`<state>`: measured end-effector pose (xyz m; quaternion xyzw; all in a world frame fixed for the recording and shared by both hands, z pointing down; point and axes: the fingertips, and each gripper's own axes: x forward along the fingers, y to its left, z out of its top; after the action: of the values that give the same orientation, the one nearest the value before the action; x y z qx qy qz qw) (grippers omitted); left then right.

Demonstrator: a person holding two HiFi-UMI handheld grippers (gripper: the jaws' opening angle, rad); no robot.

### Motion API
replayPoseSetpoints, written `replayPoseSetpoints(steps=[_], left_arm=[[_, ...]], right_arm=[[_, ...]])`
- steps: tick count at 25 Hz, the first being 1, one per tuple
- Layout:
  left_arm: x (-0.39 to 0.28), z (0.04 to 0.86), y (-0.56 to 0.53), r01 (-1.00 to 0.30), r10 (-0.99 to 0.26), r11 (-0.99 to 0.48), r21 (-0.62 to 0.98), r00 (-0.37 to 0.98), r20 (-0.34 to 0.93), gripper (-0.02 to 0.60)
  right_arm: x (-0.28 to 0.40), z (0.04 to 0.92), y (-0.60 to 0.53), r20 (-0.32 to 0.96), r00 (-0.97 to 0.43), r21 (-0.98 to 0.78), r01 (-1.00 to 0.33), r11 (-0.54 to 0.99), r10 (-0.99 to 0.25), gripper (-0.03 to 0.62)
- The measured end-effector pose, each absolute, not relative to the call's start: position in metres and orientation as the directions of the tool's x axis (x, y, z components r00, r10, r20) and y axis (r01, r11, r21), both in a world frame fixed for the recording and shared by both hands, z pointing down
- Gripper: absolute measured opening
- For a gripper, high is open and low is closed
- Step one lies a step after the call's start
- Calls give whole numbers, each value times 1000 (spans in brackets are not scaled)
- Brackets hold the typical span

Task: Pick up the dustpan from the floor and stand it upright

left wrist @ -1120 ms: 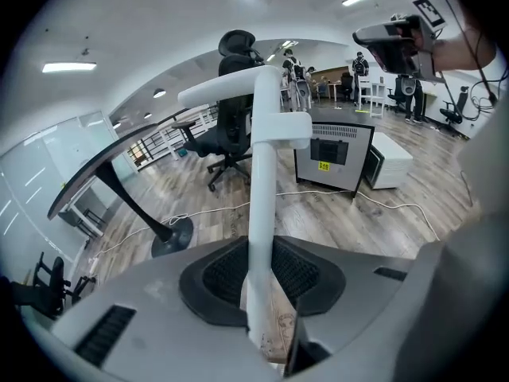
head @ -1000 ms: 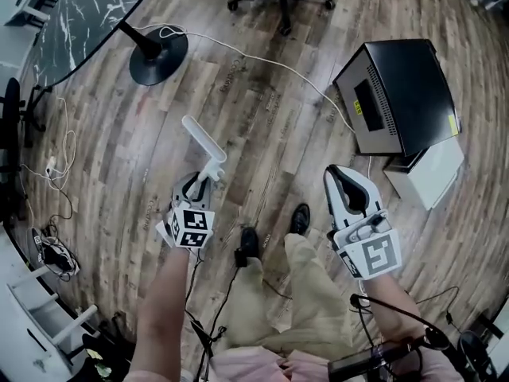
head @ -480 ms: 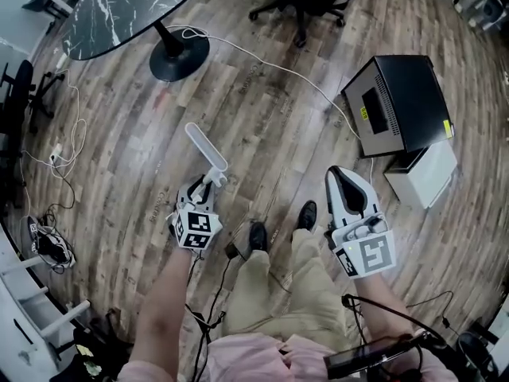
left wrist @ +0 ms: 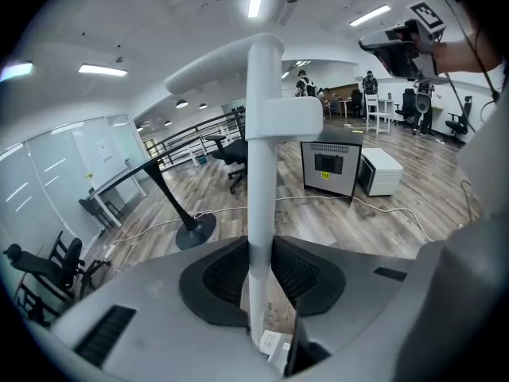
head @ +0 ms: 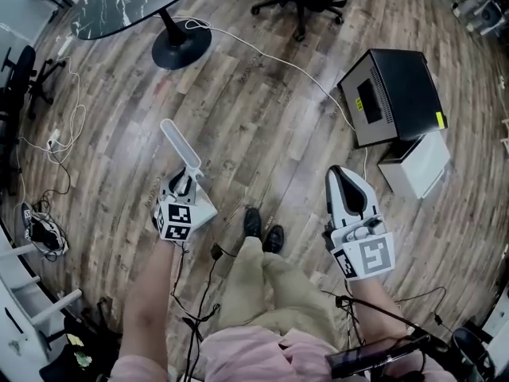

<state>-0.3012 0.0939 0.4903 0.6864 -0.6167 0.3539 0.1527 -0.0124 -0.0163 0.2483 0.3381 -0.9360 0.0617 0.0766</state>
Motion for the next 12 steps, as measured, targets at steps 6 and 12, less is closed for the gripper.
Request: replayPoseSetpoints(steps=[6, 12], left_arm=[[-308, 487, 122, -968, -741, -127, -218, -54, 669, 87], [-315, 480, 146, -969, -767, -124, -213, -42, 640, 87]], right_arm=[[11, 258, 14, 210, -741, -65, -662, 747, -638, 14], [3, 258, 48, 221, -717, -68, -687, 723, -661, 14]])
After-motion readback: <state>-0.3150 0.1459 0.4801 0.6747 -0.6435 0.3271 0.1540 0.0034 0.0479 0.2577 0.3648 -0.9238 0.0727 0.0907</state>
